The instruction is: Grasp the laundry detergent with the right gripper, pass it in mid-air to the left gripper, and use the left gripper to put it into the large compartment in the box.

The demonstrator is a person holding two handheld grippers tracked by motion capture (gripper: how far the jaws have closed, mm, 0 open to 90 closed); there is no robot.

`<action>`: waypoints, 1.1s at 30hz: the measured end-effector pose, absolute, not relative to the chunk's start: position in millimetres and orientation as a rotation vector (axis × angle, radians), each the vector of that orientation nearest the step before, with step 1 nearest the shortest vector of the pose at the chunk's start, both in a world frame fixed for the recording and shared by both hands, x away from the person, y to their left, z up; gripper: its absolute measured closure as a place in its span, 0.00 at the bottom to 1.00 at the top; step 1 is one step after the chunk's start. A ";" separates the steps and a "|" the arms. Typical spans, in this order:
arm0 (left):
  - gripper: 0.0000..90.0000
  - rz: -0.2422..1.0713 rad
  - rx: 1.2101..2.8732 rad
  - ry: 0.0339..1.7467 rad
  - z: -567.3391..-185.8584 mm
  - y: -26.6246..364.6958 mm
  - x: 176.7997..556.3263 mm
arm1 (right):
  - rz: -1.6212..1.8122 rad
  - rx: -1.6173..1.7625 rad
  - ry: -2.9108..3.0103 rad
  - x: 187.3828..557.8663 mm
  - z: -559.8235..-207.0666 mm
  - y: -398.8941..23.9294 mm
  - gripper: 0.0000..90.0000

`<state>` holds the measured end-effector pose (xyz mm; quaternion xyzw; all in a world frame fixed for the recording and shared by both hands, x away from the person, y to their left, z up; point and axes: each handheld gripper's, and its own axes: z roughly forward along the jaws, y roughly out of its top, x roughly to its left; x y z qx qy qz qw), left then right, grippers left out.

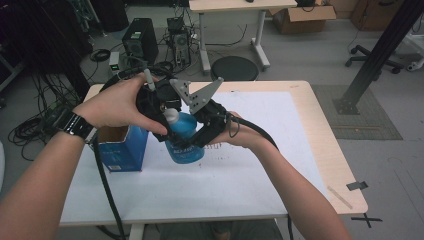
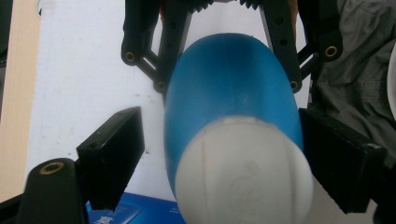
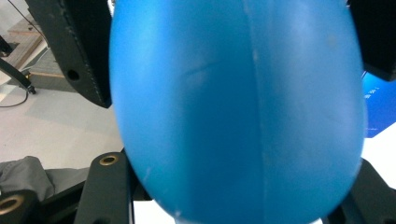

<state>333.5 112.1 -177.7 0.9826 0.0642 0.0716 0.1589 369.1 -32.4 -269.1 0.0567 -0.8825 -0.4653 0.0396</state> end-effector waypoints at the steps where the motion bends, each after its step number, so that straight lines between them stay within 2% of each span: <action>1: 0.21 0.205 2.809 0.184 -177.7 112.1 333.5 | -1.426 0.174 -2.705 369.1 -269.1 -32.4 0.46; 6: 0.23 0.204 2.812 0.181 -178.2 111.3 333.5 | -1.427 0.176 -2.703 369.2 -269.8 -32.0 0.46; 13: 0.32 0.199 2.818 0.174 -178.7 111.7 333.3 | -1.426 0.178 -2.709 369.7 -269.9 -33.0 0.46; 27: 0.34 0.189 2.846 0.181 -179.6 109.1 333.5 | -1.418 0.180 -2.709 368.9 -270.8 -31.9 0.46; 33: 0.38 0.177 2.848 0.180 -179.4 108.0 332.8 | -1.408 0.183 -2.715 368.2 -271.3 -31.4 0.46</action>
